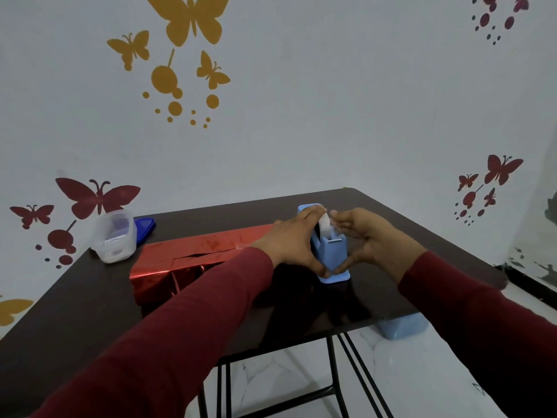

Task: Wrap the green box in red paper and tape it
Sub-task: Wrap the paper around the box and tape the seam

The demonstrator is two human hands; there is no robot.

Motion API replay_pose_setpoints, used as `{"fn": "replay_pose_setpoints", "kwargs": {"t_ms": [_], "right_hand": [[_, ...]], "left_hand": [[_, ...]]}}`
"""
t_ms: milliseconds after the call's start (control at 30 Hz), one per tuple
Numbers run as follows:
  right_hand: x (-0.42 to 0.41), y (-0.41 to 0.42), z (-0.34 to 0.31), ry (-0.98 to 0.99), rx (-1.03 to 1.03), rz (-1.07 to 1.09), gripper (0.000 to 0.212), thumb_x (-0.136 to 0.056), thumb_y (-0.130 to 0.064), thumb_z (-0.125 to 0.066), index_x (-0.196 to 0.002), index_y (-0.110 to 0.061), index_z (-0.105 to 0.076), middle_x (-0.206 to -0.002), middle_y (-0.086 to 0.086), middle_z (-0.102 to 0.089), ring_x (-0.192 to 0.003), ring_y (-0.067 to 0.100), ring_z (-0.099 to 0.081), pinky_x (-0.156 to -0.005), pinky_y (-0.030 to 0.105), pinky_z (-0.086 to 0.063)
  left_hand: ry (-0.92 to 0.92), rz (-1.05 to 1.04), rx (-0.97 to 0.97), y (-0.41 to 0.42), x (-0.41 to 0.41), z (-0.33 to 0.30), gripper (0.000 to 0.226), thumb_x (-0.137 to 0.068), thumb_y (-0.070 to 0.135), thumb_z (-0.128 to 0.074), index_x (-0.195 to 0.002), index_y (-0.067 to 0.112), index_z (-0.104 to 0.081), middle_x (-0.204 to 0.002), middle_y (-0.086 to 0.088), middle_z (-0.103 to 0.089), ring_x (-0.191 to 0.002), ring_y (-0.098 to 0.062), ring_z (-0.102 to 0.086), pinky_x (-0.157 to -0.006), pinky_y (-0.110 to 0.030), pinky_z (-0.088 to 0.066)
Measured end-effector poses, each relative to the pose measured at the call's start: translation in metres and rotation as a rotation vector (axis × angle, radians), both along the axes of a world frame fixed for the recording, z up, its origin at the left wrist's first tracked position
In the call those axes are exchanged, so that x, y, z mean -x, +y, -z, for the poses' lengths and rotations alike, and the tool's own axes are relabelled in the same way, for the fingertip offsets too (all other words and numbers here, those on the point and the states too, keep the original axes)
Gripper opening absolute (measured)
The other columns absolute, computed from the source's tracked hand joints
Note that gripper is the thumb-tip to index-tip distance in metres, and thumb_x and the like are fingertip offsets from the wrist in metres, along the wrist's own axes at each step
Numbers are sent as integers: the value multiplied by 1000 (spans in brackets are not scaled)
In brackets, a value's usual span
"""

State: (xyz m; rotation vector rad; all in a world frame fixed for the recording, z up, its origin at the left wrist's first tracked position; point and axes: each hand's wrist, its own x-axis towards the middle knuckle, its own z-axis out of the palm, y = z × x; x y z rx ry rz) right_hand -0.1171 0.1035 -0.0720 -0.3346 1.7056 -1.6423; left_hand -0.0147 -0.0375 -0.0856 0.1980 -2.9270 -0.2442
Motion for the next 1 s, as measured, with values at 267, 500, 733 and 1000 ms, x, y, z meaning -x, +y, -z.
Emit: {"fn": "replay_pose_setpoints", "kwargs": {"t_ms": [267, 500, 733, 1000], "right_hand": [[-25, 16, 24, 34, 179, 236, 25, -90, -18, -75, -104, 2, -73, -104, 14, -69, -94, 41, -67, -58, 61, -57], [-46, 23, 40, 68, 324, 288, 23, -90, -8, -72, -112, -11, -76, -99, 7, -80, -86, 31, -75, -80, 61, -56], [-52, 30, 59, 80, 409, 274, 18, -89, 3, -69, -104, -2, -78, -129, -11, -71, -107, 22, -72, -79, 46, -62], [-44, 27, 81, 82, 388, 288, 37, -91, -3, -72, -126, -17, -74, -108, 0, -80, -103, 25, -76, -88, 42, -62]], "left_hand": [[-63, -19, 6, -5, 3, -4, 141, -55, 58, -94, -163, 32, -7, -169, 16, -14, -148, -18, -37, -116, -55, -26], [-123, -35, 31, -4, 5, -7, 146, -53, 45, -97, -163, 33, -3, -170, 17, -6, -148, -22, -38, -117, -59, -28], [-185, -55, 39, 2, 6, -14, 146, -54, 38, -98, -163, 34, -1, -170, 22, 2, -146, -23, -40, -116, -62, -33], [-211, -62, 30, 4, 4, -15, 148, -53, 31, -98, -163, 35, 1, -168, 24, 7, -148, -24, -38, -116, -61, -34]]}}
